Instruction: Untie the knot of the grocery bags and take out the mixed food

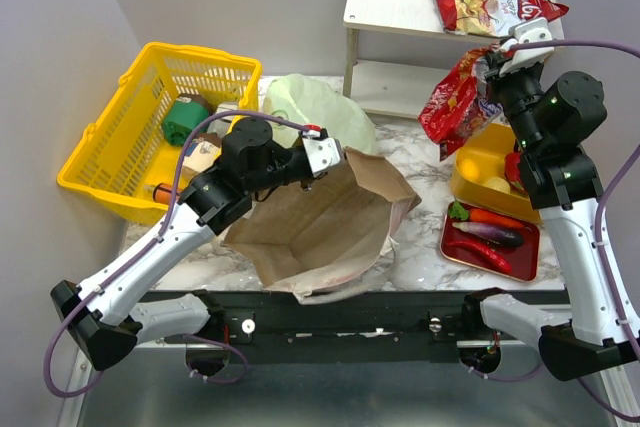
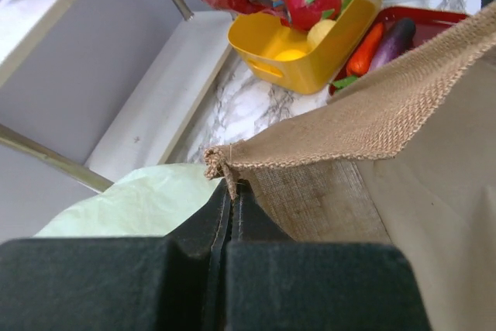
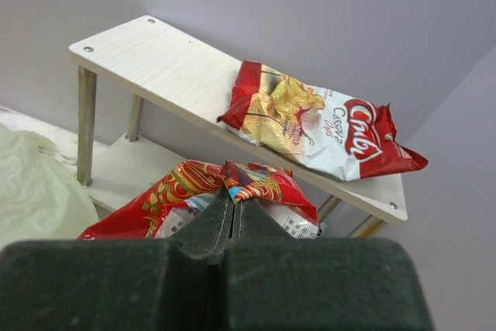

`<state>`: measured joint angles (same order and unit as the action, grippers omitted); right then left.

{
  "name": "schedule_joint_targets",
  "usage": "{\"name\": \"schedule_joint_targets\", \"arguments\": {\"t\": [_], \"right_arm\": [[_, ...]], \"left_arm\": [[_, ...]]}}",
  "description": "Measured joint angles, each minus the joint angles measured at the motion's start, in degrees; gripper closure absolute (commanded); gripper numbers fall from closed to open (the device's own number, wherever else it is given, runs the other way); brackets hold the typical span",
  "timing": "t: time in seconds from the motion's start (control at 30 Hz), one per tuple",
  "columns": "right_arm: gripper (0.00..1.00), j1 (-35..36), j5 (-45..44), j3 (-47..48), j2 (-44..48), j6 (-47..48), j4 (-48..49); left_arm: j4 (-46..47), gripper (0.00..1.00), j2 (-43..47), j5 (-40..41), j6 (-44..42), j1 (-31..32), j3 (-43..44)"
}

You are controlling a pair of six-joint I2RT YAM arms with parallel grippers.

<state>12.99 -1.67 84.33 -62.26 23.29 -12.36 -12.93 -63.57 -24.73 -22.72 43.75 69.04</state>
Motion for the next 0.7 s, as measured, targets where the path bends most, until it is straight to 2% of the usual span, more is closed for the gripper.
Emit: {"name": "schedule_joint_targets", "arguments": {"t": [0.03, 0.07, 0.1, 0.13, 0.17, 0.2, 0.33, 0.47, 0.7], "right_arm": [[1.00, 0.0, 0.7, 0.1, 0.0, -0.4, -0.2], [1.00, 0.0, 1.6, 0.4, 0.0, -0.8, -0.5], [1.00, 0.0, 3.0, 0.8, -0.1, -1.0, -0.7], [1.00, 0.0, 4.2, 1.0, -0.1, -1.4, -0.8], [1.00, 0.0, 5.6, 1.6, -0.2, -1.9, -0.9], [1.00, 0.0, 7.0, 2.2, -0.4, -2.4, -0.9], [1.00, 0.0, 12.0, 4.4, -1.2, -4.0, -0.7], [1.00, 0.0, 14.0, 6.6, -3.4, -6.1, -0.5], [1.00, 0.0, 16.3, 11.3, -10.5, -12.2, -0.5]], "left_arm": [[-0.3, 0.70, -0.5, 0.0, -0.4, 0.0, -0.2], [-0.6, 0.56, -0.9, 0.0, -0.9, 0.0, -0.2], [-0.8, 0.35, -1.6, 0.0, -1.6, 0.0, -0.3], [-1.2, 0.23, -2.2, 0.0, -2.1, 0.0, -0.3], [-1.4, 0.15, -2.6, 0.1, -1.7, 0.0, -0.3], [-1.4, 0.02, -3.1, 0.5, -1.4, 0.0, -0.4], [-1.2, 0.01, -4.5, 2.4, 0.8, 0.0, 0.7], [0.6, 0.01, -6.3, 3.0, 4.0, -0.2, 6.4], [9.4, 0.01, -9.4, 2.8, 13.0, -0.2, 13.8]]}}
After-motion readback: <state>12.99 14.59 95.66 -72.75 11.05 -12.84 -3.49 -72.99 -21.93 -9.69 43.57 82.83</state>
